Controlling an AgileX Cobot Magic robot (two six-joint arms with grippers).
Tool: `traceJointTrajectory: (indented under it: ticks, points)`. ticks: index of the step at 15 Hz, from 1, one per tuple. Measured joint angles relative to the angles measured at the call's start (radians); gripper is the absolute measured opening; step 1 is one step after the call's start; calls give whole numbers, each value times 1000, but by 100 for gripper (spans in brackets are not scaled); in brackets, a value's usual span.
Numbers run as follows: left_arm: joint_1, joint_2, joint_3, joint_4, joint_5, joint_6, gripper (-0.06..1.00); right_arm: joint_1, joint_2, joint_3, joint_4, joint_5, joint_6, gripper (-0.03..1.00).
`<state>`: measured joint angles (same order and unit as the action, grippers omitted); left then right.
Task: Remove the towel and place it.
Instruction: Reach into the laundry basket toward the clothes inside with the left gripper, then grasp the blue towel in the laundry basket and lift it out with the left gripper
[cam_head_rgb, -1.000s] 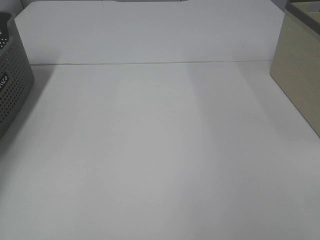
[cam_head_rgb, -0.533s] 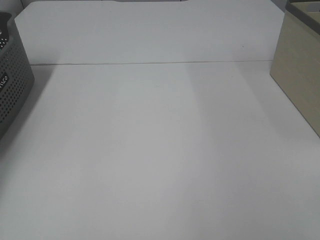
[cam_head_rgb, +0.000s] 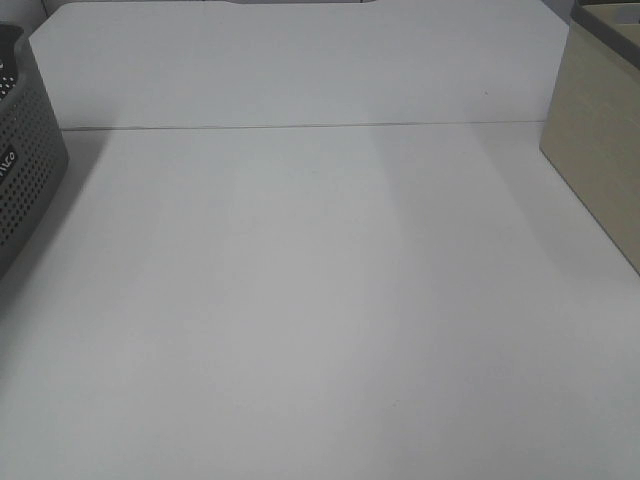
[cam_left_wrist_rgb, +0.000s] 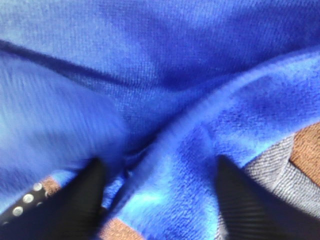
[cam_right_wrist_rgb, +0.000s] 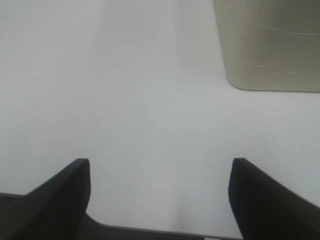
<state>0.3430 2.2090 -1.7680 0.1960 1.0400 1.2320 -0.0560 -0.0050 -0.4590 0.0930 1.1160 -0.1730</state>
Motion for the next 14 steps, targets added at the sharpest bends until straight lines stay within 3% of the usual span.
traceJointTrajectory:
  ticks: [3,8,11,14]
  points:
    - [0,0,0,-22,0,-5,42,0,0,0,0,0,0,75]
    - [0,-9,0,-27,8,-44,40,0,0,0,0,0,0,75]
    - [0,-9,0,12,8,-116,39,0,0,0,0,0,0,75]
    - [0,-9,0,54,8,-156,29,0,0,0,0,0,0,75]
